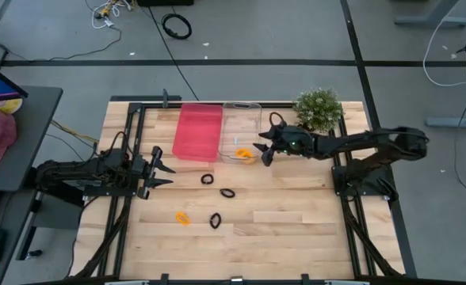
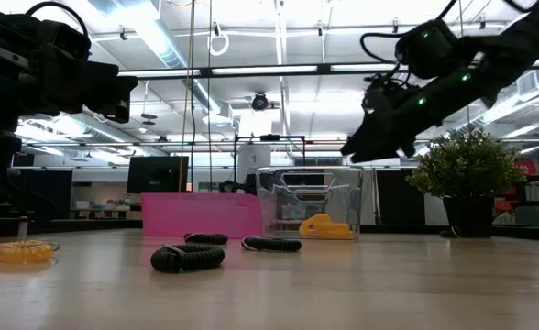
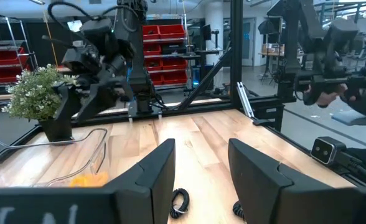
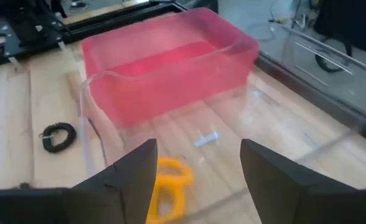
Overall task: Sort spring keychains
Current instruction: Put the black spring keychain into the red bin
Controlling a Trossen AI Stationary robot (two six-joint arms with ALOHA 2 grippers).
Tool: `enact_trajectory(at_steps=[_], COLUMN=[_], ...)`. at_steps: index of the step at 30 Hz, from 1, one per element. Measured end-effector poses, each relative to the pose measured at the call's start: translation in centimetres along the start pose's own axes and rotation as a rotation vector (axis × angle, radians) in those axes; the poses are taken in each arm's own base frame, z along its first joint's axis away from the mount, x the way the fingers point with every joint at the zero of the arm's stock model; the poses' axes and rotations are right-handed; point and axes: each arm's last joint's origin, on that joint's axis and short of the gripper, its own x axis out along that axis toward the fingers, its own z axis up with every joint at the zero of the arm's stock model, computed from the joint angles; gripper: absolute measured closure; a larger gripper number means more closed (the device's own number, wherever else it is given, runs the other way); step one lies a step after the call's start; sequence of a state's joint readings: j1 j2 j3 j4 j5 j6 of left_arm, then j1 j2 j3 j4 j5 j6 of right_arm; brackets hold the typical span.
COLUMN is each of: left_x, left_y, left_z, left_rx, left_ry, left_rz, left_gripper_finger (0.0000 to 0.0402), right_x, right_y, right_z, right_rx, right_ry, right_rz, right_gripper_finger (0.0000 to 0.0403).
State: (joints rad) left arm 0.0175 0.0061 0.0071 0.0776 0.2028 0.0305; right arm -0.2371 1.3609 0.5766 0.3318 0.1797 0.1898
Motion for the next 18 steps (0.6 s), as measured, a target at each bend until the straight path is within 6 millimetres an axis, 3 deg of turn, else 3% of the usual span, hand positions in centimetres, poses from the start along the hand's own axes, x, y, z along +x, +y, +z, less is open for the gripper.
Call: enact_trajectory(at_steps=[9,18], left_x=[0.0,0.0], left_y=[0.0,0.0], left_z=[0.0,0.0], left_rx=[0.000,0.000], left_ry=[-0.001,0.000], left_rz=[0.000,-0.001], left_gripper_finger=[0.0248,0.0248], right_x=[-4.1,-4.6], right_y=[-1.6,-3.9], right_z=[-0.4,-2.7], right_rx=[0.186,0.262], right_ry=[0.156,0.385], right_rz=[-0.241,-0.427], right_gripper_finger=[0.0169,0.0177])
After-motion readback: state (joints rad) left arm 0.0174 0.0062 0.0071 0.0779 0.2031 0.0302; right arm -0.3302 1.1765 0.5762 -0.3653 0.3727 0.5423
